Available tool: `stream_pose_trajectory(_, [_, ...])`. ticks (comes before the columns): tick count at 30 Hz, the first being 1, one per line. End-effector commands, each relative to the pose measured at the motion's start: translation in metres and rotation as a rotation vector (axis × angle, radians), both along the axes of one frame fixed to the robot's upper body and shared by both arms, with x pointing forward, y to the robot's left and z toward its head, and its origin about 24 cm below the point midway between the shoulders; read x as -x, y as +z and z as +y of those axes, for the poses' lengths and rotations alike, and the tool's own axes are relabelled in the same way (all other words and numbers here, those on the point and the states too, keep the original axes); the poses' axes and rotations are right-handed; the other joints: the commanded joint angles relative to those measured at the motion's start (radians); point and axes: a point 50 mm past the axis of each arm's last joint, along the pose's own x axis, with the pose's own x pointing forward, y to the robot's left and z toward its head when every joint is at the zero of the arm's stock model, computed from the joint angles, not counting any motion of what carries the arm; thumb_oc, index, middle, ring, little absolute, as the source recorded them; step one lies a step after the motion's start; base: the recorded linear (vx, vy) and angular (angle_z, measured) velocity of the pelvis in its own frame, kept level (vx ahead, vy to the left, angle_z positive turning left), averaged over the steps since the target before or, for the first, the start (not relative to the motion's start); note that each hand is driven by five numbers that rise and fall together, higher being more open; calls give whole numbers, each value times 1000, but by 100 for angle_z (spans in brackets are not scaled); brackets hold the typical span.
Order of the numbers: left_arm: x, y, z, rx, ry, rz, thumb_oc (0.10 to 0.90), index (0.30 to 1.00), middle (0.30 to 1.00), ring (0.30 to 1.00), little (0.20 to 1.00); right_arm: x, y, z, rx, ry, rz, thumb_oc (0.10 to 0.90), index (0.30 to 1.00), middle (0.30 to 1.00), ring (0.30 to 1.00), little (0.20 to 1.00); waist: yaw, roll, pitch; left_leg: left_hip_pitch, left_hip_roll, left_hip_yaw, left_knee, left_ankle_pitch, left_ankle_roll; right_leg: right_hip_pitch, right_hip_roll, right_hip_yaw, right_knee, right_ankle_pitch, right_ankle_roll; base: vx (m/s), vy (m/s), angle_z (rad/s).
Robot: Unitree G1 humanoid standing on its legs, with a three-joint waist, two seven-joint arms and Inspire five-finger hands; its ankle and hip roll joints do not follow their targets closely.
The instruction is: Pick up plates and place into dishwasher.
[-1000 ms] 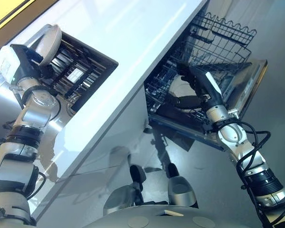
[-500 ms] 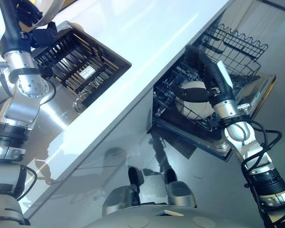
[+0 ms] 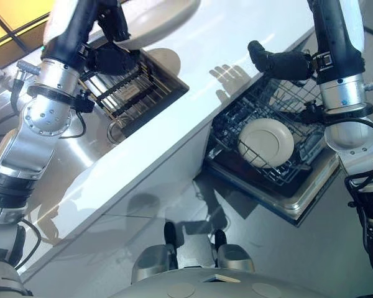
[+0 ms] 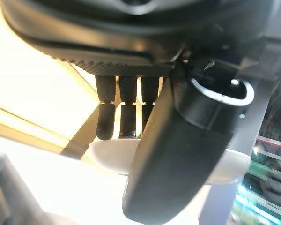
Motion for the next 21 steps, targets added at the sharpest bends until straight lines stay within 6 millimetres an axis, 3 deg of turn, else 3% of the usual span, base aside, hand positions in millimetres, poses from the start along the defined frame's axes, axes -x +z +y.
stream_pose_trajectory(1, [15,6,-5,-67,-150,12,100,300,300,300,200,7,10,13,156,74,-34,800,900,900,900,900,20,-9,-219,36,-32,-12,5,-108,-14,-75,62,-41,50,32,15,-38,13,13])
stream_pose_trajectory(10, [18,6,-18,-135,-265,71,100,300,300,300,200,-5,-6,17,327,79,135,800,900,900,900,900,29,-16,-233,35,-35,-13,1,-106,-11,-65,55,-54,41,38,16,-10,6,4])
stream_pose_trajectory(21, [23,8,-21,-165,-350,97,100,300,300,300,200,-6,-11,26,581,132,278,800,900,900,900,900,33,-24,-242,42,-39,-17,1,-119,-12,-55,46,-59,35,35,23,-3,4,1])
